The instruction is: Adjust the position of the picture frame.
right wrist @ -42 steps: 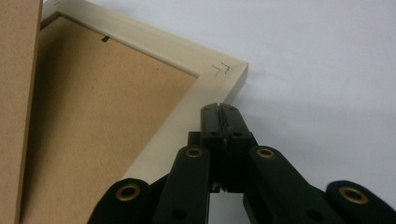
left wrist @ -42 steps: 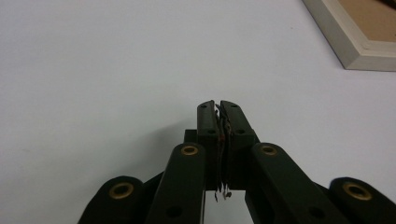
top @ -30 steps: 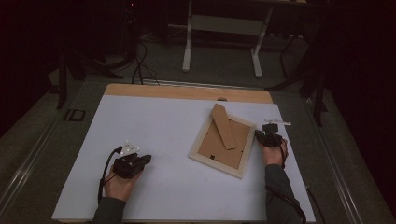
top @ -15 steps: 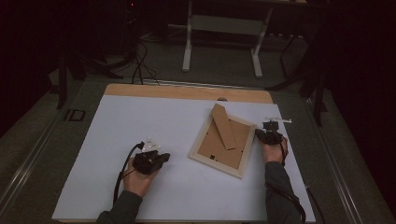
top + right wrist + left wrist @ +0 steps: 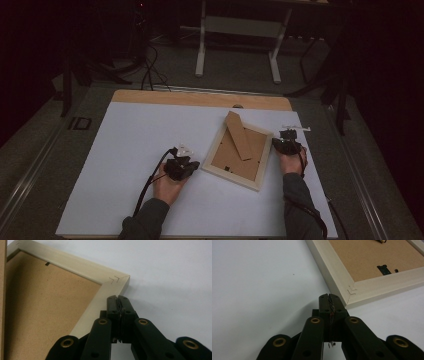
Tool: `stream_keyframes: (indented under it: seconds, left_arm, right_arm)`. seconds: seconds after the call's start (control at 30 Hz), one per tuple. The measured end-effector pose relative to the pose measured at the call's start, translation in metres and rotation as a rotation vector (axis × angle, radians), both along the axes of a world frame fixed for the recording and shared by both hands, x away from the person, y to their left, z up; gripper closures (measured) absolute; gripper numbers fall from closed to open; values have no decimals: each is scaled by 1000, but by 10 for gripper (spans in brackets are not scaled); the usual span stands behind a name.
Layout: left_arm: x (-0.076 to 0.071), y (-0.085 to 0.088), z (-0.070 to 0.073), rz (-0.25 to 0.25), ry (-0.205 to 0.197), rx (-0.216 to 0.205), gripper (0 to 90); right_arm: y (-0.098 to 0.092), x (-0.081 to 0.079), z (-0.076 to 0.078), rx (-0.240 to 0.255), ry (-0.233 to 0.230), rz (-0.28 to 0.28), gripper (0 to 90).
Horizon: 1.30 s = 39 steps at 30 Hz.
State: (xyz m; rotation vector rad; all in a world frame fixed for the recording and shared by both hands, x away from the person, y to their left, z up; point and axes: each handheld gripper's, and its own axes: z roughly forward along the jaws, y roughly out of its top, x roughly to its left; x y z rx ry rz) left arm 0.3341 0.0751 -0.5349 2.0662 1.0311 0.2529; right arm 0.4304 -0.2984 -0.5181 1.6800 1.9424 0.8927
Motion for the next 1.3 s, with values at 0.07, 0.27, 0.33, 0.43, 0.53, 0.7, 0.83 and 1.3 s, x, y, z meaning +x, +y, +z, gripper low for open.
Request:
stream_keyframes:
  seconds: [0.07, 0.27, 0.33, 0.43, 0.53, 0.7, 0.83, 1.3]
  left_arm:
    - [0, -2, 0, -4, -2, -3, 900]
    - [0, -3, -1, -10, 4, 1, 900]
    - [0, -4, -1, -16, 6, -1, 900]
    - [0, -7, -3, -18, 11, 7, 900]
    - [0, -7, -3, -24, 15, 10, 900]
    - [-2, -7, -2, -33, 9, 19, 900]
    - [-5, -8, -2, -35, 5, 23, 900]
    - [-9, -10, -2, -47, 0, 28, 900]
  right_arm:
    - [0, 0, 0, 5, 4, 2, 882]
    - [0, 0, -2, 13, 15, 3, 884]
    - [0, 0, -3, 22, 24, 5, 884]
    - [2, 0, -5, 26, 28, 10, 884]
    - [4, 0, -5, 26, 29, 20, 884]
    - [9, 0, -4, 30, 32, 27, 885]
    - [11, 0, -3, 31, 29, 34, 884]
    - [17, 1, 0, 37, 24, 49, 890]
